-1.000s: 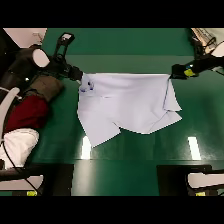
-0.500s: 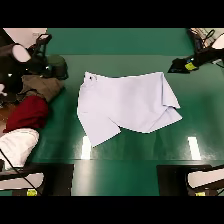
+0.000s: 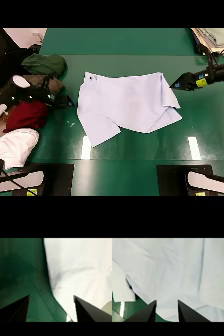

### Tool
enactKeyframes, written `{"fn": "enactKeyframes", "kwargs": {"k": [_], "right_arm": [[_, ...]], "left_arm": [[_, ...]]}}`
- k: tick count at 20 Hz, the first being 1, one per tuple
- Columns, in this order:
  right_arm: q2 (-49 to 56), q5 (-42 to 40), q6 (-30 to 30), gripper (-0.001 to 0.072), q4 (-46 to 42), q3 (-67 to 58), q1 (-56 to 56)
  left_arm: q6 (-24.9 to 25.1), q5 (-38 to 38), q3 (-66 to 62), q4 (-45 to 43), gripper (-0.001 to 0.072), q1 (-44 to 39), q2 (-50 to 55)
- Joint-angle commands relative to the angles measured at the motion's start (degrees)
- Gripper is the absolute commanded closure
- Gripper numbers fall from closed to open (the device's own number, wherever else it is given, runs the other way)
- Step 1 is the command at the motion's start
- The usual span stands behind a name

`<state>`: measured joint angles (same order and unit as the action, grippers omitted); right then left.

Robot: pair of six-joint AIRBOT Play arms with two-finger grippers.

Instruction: Fold the shirts.

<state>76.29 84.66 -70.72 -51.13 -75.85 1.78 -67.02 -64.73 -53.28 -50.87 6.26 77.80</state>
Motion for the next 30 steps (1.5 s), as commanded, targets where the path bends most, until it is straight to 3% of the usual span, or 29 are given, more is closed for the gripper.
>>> {"fn": "enactKeyframes", "kwargs": {"k": [1,5,6,7,9,10,12,16,19,20,21,25,30], "right_arm": [[-4.72,-1.27,0.74,0.0410,1.62,5.99,0.48],[-7.10,-4.42,0.74,0.0410,1.64,8.35,0.48],[-7.50,-5.05,0.72,0.0410,1.66,8.87,0.48],[-7.63,-5.11,0.72,0.0410,1.64,9.18,0.48],[-7.65,-4.61,0.72,0.0410,1.60,9.18,0.50],[-7.63,-4.31,0.74,0.0410,1.44,9.18,0.70],[-7.63,-2.91,0.72,0.0409,1.42,9.18,2.64],[-8.39,1.46,0.39,0.0409,-5.27,11.52,10.08],[-11.10,-2.67,-0.17,0.0393,-13.64,20.50,17.70],[-11.19,-4.55,-0.17,0.0326,-13.07,23.91,20.96],[-10.75,-6.32,-0.17,0.0304,-12.76,26.86,24.04],[-5.73,-10.58,4.09,0.0305,-5.22,34.05,30.12],[-0.07,-15.37,5.22,0.0306,-0.76,34.60,26.38]], "left_arm": [[4.52,6.62,7.98,7.82,0.0063,0.37,-0.07],[7.08,7.76,8.83,10.95,0.0065,-1.42,-0.04],[7.02,8.98,8.83,10.58,0.0113,-2.99,-0.04],[6.99,10.45,8.81,10.62,0.0231,-4.66,-0.04],[5.03,13.29,8.63,10.62,0.0238,-6.99,-0.07],[3.74,13.44,8.33,10.64,0.0295,-7.21,-0.09],[3.34,11.89,6.95,10.60,0.0664,-7.15,-0.15],[3.39,6.43,0.72,10.51,0.0680,-7.15,-0.24],[3.39,3.50,-3.93,10.64,0.0680,-7.17,-0.24],[3.37,3.15,-4.81,10.64,0.0680,-7.17,-0.24],[3.37,3.26,-5.11,10.71,0.0680,-7.17,-0.24],[3.34,4.22,-5.09,10.60,0.0680,-7.17,-0.22],[2.47,5.03,-5.09,10.58,0.0680,-7.17,-0.24]]}}
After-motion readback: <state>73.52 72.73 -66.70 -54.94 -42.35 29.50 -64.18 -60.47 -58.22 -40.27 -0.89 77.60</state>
